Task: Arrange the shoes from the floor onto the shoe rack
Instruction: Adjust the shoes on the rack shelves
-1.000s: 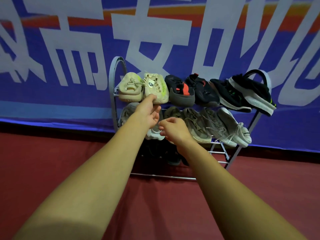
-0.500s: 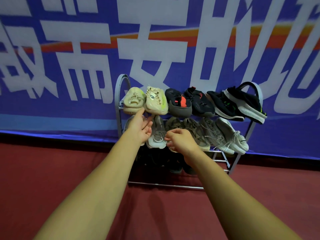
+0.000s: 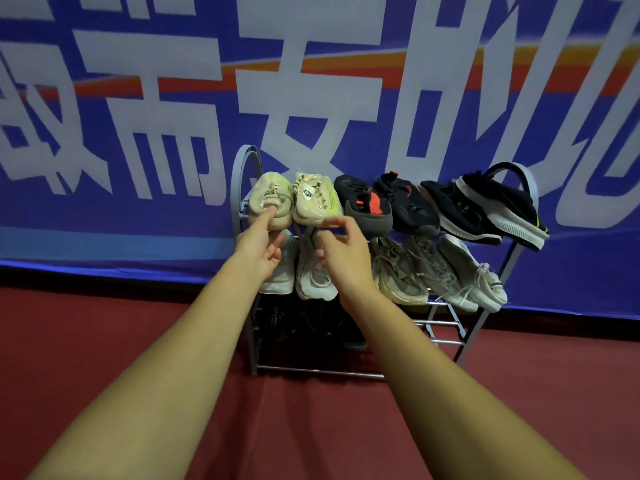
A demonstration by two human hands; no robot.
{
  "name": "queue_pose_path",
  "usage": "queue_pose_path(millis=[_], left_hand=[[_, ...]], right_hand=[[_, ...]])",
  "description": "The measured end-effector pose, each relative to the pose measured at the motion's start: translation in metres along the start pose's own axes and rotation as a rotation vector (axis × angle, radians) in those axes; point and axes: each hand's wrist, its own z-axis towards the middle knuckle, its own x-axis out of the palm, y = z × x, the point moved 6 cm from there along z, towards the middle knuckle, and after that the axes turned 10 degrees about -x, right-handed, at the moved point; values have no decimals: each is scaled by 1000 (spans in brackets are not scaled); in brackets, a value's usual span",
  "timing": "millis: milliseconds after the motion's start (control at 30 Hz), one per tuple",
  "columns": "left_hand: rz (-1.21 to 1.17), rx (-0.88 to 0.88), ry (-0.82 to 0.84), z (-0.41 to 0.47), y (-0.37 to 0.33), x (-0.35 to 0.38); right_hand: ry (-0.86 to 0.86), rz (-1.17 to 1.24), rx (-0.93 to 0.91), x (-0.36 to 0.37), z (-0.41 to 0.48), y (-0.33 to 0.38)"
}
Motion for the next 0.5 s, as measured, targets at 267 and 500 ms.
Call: queue_pose_path(millis=[267, 500], left_hand=[[-70, -56, 22, -23, -3, -10], [-226, 34, 52, -78, -18, -5]], right_hand=[[-75, -106, 99, 4, 12, -7], [30, -70, 159, 1, 5, 16]])
